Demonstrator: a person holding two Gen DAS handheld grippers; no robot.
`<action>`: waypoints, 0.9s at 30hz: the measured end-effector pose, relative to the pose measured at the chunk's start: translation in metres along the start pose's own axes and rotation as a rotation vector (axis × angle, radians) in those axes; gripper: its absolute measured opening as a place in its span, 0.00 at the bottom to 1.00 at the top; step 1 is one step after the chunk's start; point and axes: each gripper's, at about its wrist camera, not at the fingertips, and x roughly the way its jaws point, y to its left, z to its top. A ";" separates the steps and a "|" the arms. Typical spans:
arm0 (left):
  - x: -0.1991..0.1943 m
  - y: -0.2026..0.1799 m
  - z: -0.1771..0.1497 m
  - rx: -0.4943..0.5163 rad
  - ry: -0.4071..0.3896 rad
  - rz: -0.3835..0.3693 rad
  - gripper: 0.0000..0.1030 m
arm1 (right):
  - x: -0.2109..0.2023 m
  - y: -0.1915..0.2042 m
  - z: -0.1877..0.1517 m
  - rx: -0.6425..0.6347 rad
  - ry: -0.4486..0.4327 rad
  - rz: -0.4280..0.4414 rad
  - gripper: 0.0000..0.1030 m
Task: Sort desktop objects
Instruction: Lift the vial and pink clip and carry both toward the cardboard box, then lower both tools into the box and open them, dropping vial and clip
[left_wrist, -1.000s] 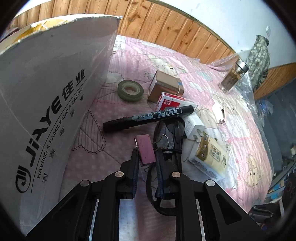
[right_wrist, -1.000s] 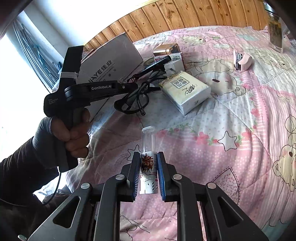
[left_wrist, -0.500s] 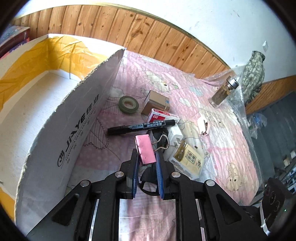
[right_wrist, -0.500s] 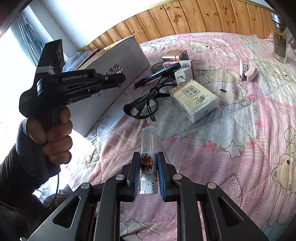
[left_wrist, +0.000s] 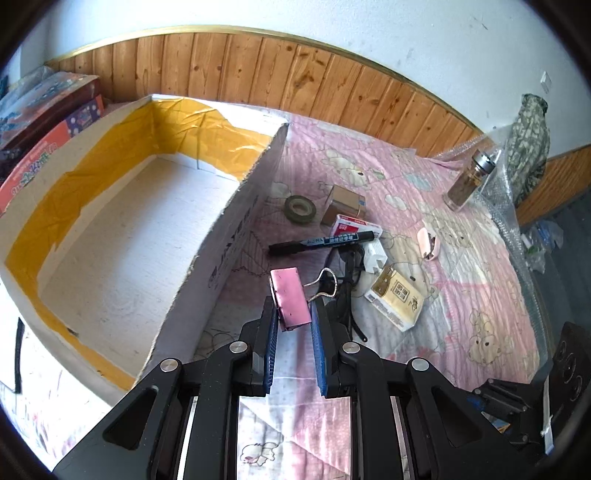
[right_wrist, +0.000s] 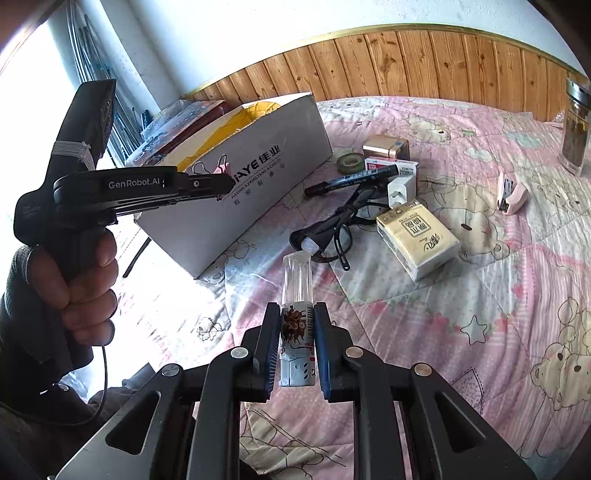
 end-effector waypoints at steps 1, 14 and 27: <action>-0.004 0.001 0.000 0.002 -0.003 0.003 0.17 | -0.001 0.003 0.002 -0.010 -0.003 0.002 0.19; -0.056 0.027 -0.002 -0.017 -0.074 0.028 0.17 | -0.004 0.058 0.029 -0.139 -0.040 0.022 0.19; -0.071 0.061 0.002 -0.068 -0.083 0.026 0.17 | 0.005 0.096 0.055 -0.200 -0.043 0.067 0.19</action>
